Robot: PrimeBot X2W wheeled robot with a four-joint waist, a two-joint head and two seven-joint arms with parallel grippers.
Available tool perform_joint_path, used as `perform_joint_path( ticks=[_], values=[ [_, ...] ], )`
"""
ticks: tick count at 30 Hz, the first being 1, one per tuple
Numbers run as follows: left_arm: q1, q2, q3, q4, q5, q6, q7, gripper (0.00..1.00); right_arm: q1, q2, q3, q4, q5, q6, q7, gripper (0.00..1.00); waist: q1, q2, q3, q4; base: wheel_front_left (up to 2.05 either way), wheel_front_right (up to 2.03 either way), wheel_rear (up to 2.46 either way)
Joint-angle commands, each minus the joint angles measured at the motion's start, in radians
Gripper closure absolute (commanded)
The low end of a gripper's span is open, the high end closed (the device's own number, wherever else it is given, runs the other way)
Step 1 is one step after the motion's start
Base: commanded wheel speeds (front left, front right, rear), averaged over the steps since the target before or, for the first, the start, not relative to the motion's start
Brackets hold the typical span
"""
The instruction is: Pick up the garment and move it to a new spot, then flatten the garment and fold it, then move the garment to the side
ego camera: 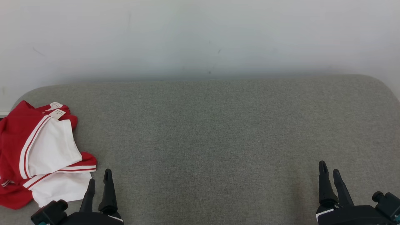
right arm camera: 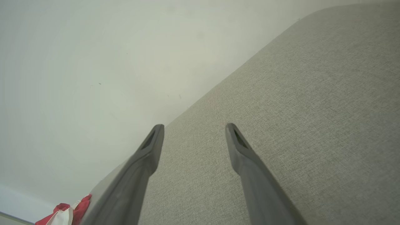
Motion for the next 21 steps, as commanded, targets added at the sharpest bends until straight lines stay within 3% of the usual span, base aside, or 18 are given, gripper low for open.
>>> perform_joint_path(
  ticks=[1,21],
  values=[
    [-0.007,0.007,-0.001,-0.012,0.028,0.003,-0.012,0.0,-0.005,-0.007,0.001,-0.016,-0.027,-0.001,-0.011,0.0,-0.0001,0.0,0.0,0.001,0.0,0.0,0.0],
    [-0.004,0.019,-0.042,-0.012,0.318,0.028,-0.07,0.0,0.013,-0.008,0.002,-0.016,-0.312,-0.001,-0.068,0.0,-0.0001,0.0,0.0,0.002,0.0,0.0,0.0]
  ],
)
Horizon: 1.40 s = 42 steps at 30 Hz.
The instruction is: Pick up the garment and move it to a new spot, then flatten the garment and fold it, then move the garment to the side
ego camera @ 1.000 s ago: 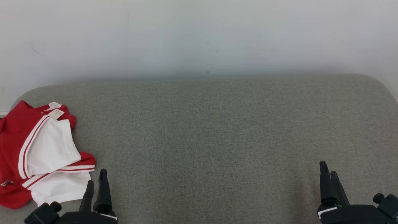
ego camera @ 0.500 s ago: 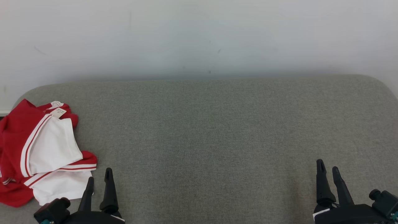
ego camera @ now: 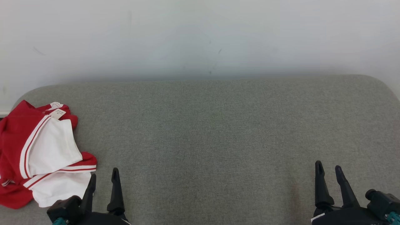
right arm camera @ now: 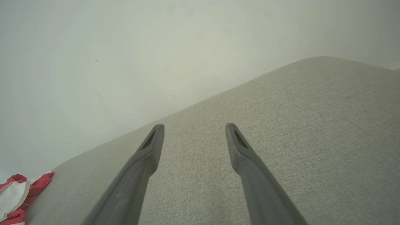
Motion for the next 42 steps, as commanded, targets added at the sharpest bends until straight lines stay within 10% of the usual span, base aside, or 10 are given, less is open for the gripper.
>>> perform_joint_path(
  ticks=[1,42],
  values=[
    [-0.004,0.007,-0.004,-0.011,0.031,0.001,-0.01,0.0,0.007,-0.006,0.0,-0.006,-0.03,-0.001,-0.009,0.0,-0.0001,0.0,0.0,0.0,0.0,0.0,0.0],
    [0.015,0.016,-0.039,-0.003,0.371,0.04,-0.097,0.0,0.027,-0.008,0.031,0.006,-0.379,-0.002,-0.095,0.0,-0.0001,0.0,0.002,0.012,0.0,0.0,0.0]
  ],
)
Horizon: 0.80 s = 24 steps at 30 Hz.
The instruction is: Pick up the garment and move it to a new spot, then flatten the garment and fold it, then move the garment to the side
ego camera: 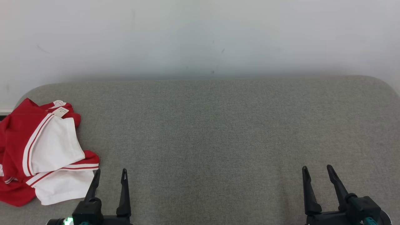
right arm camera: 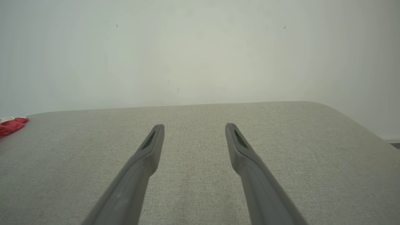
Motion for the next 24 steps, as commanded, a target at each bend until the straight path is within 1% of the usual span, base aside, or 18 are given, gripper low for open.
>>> perform_joint_path(
  ticks=[1,9,16,24],
  values=[
    [0.007,0.001,-0.002,-0.002,0.025,0.005,-0.01,0.0,0.01,-0.005,0.001,-0.002,-0.023,-0.002,-0.009,0.0,0.0001,0.0,0.0,0.0,0.0,0.0,0.0],
    [0.01,-0.004,0.003,0.001,0.059,0.006,-0.021,0.0,0.014,-0.005,-0.001,0.004,-0.073,-0.002,-0.02,0.0,0.0001,0.0,-0.002,0.001,0.0,0.0,0.0],
    [0.014,-0.012,0.024,0.005,0.01,-0.007,-0.02,0.0,0.014,-0.005,-0.003,0.008,-0.071,-0.002,-0.018,0.0,0.0001,0.0,-0.003,0.001,0.0,0.0,0.0],
    [0.01,-0.016,0.028,0.008,0.003,-0.011,-0.02,0.0,0.017,-0.004,-0.009,0.008,-0.069,-0.002,-0.018,0.0,0.0001,0.0,-0.004,0.014,0.0,0.0,0.0]
  ],
)
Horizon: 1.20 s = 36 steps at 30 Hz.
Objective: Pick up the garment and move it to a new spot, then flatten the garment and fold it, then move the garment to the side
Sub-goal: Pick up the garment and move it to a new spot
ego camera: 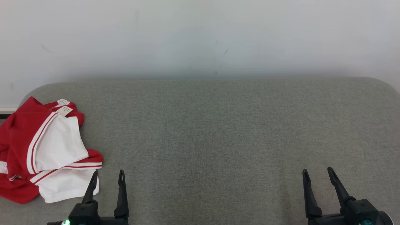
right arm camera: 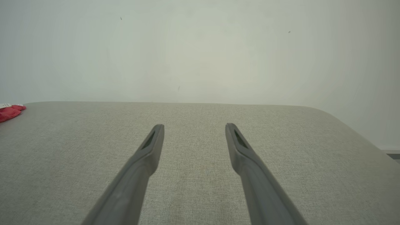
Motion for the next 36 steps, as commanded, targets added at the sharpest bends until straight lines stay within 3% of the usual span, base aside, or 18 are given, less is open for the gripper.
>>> perform_joint_path(
  ticks=[1,8,20,36],
  values=[
    [0.004,-0.002,0.003,0.004,-0.005,-0.002,-0.003,0.0,0.013,-0.003,-0.002,-0.003,-0.004,-0.002,-0.001,0.0,0.0,0.0,-0.002,0.011,0.0,0.0,0.0],
    [0.014,-0.003,0.012,0.008,-0.007,0.001,-0.003,0.0,0.016,-0.003,0.0,-0.025,0.03,-0.002,-0.001,0.0,0.0,0.0,-0.011,0.076,0.0,0.0,0.0],
    [0.045,-0.003,0.053,0.028,0.006,-0.001,-0.003,0.0,0.024,-0.003,0.037,0.014,0.011,-0.002,-0.001,0.0,0.0,0.0,-0.029,0.258,0.0,0.0,0.0],
    [0.059,-0.004,0.107,0.026,0.011,-0.003,-0.003,0.0,0.023,-0.003,0.048,0.026,0.014,-0.002,-0.001,0.0,0.0,0.0,-0.021,0.44,0.0,0.0,0.0]
  ],
)
